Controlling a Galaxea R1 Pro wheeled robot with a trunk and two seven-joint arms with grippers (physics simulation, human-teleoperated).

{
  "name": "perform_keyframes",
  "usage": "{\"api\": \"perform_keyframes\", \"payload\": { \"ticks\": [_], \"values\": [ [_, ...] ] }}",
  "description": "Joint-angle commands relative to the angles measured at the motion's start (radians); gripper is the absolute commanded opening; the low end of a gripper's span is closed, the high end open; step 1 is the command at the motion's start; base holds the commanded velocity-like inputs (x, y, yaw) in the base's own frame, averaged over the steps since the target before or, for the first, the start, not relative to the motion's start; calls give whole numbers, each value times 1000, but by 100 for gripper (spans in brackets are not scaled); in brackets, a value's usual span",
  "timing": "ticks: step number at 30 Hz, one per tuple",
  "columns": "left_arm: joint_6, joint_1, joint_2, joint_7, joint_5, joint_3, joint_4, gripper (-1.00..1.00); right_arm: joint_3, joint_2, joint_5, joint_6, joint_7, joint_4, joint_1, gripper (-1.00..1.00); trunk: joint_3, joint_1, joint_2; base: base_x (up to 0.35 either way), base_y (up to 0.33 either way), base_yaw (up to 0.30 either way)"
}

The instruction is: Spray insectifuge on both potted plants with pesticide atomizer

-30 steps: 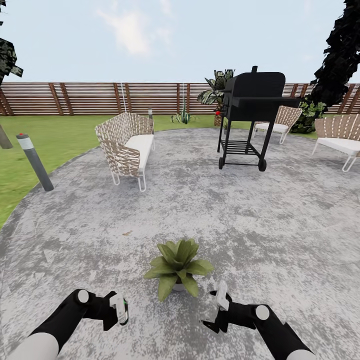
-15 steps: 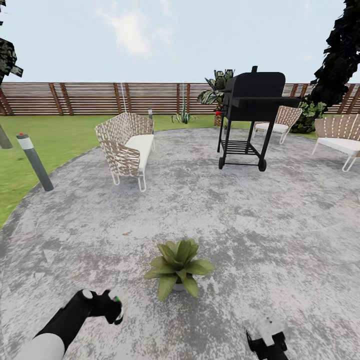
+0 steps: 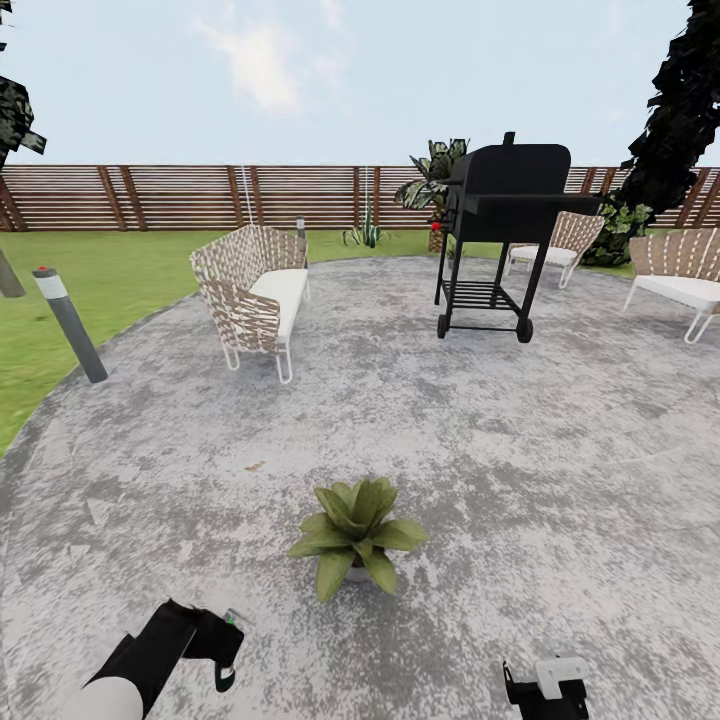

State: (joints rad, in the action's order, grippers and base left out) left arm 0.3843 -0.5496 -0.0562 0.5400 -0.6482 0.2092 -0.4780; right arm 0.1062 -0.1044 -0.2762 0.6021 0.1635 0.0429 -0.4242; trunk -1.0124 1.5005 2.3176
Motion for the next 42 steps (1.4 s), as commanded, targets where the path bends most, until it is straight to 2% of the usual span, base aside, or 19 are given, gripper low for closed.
{"api": "perform_keyframes", "payload": {
  "ticks": [1, 3, 7, 10, 14, 20, 42],
  "values": [
    [4, -1, 8, -18, -10, 6, 18, -100, 8, 0, -10, 3, 4, -1, -1, 100, -1, 0, 0, 0, 0, 0],
    [6, -1, 18, -49, -8, 6, 35, -100, 8, 0, -10, 3, 4, -1, -1, 100, -1, 0, 0, 0, 0, 0],
    [7, -1, 51, -65, -12, 6, 43, -100, 9, -3, -8, 4, 4, -2, 0, 100, -1, 0, 0, 27, 0, 0],
    [8, -1, 70, -67, -14, 6, 43, -100, 10, -7, 23, 4, 5, -3, 3, 100, -1, 0, 0, 249, 0, 0],
    [6, -1, 73, -67, -14, 5, 42, -100, 10, -7, 42, 4, 5, -3, 4, 100, -1, 0, 0, 326, 0, 0],
    [3, 0, 73, -68, -14, 4, 42, -100, 9, -4, 44, 4, 5, -3, 4, 100, -1, 0, 0, 284, 113, -22],
    [-2, 4, 73, -68, -20, 2, 42, -100, 8, 0, 46, 4, 4, -3, 9, 100, -1, 0, 0, 8, 11, -31]
  ]
}}
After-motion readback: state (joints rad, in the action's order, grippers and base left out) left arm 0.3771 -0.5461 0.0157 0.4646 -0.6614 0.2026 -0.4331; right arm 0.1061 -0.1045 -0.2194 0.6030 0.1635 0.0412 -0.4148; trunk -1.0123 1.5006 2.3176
